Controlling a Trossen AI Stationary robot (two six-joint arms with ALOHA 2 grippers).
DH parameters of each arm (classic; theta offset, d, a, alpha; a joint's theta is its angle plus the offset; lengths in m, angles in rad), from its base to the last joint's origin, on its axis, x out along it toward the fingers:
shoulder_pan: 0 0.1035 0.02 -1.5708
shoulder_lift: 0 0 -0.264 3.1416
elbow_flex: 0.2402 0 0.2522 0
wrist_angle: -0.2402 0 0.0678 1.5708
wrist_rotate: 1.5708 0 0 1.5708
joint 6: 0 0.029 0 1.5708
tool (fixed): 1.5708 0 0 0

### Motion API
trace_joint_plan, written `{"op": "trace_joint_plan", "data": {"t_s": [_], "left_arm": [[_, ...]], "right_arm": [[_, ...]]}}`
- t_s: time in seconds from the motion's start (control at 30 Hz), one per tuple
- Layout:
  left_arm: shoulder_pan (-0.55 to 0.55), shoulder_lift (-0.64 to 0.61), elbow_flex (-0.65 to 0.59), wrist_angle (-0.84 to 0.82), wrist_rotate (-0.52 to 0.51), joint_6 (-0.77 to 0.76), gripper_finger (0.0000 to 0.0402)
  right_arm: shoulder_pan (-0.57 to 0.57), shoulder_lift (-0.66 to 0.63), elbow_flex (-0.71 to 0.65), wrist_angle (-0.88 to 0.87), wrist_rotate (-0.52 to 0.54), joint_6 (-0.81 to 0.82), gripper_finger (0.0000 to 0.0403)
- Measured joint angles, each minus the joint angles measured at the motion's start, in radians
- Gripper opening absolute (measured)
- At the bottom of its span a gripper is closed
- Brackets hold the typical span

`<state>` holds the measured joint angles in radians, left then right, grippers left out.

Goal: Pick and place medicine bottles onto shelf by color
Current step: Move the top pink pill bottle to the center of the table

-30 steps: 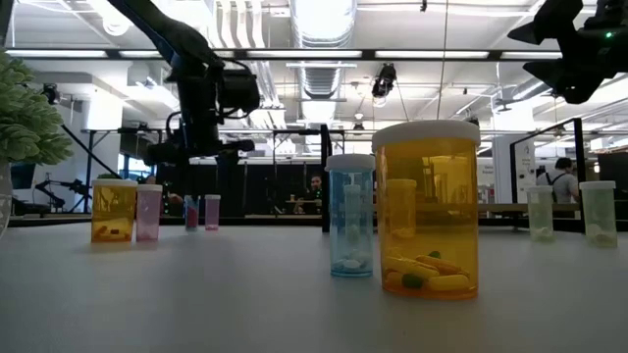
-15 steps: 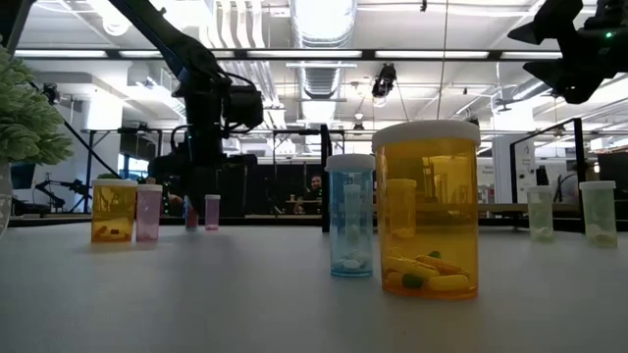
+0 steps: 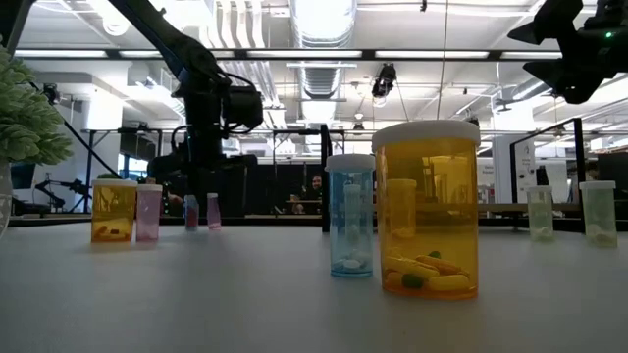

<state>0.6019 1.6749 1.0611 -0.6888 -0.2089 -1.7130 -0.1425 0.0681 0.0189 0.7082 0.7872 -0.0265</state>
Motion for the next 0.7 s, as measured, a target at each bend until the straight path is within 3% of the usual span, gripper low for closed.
{"op": "trace_joint_plan", "data": {"t_s": [0.37,0.7], "left_arm": [[-0.031,0.0,0.0,0.001,0.078,0.08,0.0095],[-0.15,0.0,0.022,0.008,0.114,0.103,0.0096]], "right_arm": [[0.0,0.0,0.0,0.0,0.0,0.0,0.0352],[0.0,0.0,0.0,0.0,0.0,0.0,0.0352]]}}
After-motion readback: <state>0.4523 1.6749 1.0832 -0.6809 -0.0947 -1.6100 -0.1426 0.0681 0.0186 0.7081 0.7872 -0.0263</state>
